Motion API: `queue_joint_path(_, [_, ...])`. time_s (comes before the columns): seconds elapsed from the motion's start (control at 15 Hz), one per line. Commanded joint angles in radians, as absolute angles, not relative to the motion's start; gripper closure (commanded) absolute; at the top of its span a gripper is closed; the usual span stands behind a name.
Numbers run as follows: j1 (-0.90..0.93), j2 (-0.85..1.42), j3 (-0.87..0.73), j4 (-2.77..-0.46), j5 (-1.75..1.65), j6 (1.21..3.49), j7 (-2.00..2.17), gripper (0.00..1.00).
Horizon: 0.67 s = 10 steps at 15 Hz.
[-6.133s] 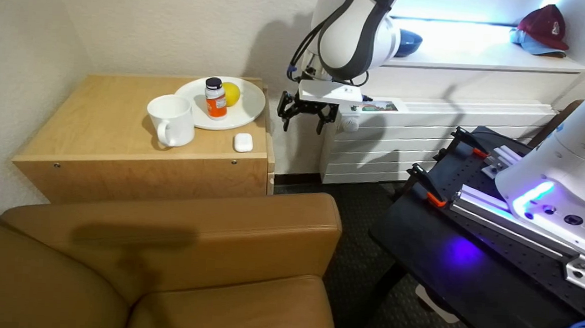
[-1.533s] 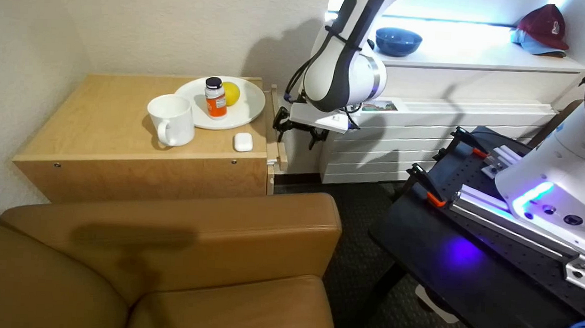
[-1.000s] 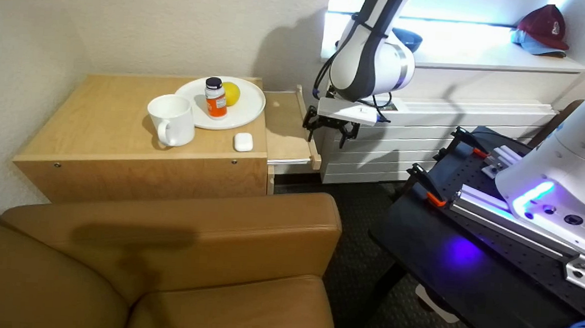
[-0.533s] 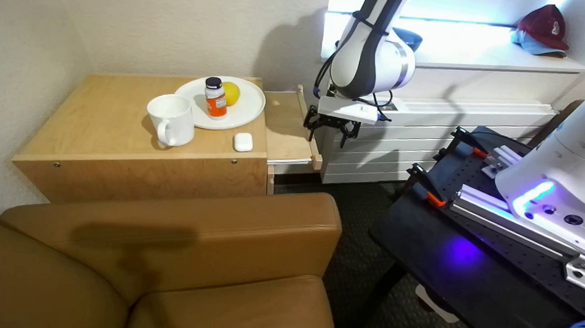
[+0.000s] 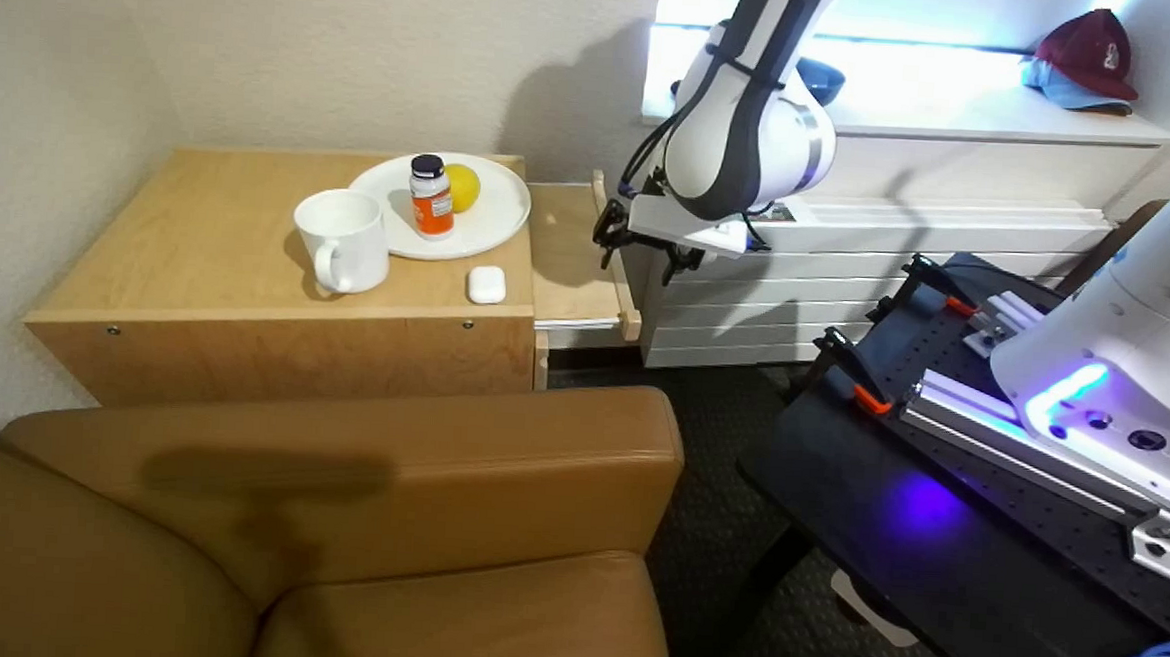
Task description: Open the top drawer.
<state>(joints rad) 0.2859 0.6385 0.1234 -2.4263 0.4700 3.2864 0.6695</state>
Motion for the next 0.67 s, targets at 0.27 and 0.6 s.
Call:
queue_joint_path(0.27, [0.249,0.683,0.145,-2.394,0.473,3.261,0.671,0.00])
queue_joint_path(0.6, [0.170,0.750,0.192,-2.376,0.467,3.279,0.670,0.00])
